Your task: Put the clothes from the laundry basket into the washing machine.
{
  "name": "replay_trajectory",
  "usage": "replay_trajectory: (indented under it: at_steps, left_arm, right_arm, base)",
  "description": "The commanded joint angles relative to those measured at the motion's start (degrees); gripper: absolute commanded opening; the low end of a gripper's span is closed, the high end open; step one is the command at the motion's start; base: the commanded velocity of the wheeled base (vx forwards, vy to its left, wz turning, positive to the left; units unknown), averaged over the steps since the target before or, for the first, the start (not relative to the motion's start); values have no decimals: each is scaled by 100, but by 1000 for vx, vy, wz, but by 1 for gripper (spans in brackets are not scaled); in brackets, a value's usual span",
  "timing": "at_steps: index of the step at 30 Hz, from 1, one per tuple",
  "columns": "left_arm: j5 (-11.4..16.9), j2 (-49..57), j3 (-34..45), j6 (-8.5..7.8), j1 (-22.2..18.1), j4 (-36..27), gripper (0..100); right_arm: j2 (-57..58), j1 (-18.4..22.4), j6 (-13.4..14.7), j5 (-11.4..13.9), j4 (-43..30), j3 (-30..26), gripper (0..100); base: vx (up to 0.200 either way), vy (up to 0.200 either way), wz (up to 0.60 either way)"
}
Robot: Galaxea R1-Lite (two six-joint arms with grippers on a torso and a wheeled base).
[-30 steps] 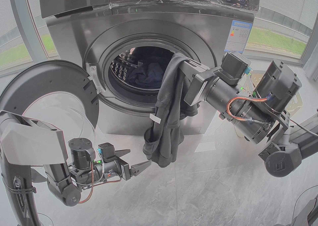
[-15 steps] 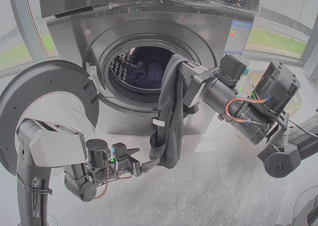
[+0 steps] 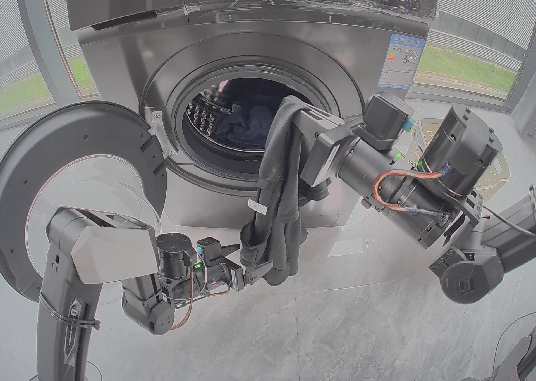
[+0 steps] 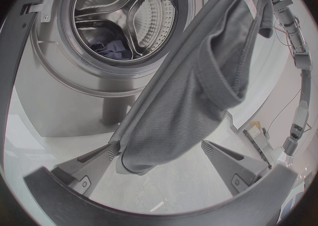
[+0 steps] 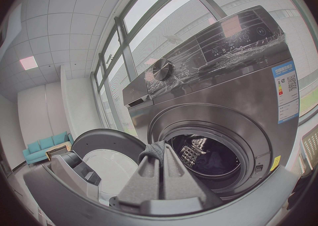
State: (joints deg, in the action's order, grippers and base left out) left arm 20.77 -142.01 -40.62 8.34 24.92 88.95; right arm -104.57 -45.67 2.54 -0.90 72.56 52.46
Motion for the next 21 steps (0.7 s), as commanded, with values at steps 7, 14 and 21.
replay_trajectory:
  at_steps: [7, 14, 21]
  left_arm:
    - [-73, -257, -421, -25, -31, 43, 100]
    - [-152, -415, -667, -25, -40, 43, 0]
    - [-258, -442, -737, -25, -48, 52, 0]
  right_arm:
    - [-55, -56, 1, -6, 4, 28, 0]
    - [-63, -83, 1, -6, 4, 28, 0]
    - [-63, -83, 1, -6, 4, 28, 0]
  base:
    - [0, 0, 0]
    - [0, 0, 0]
    - [0, 0, 0]
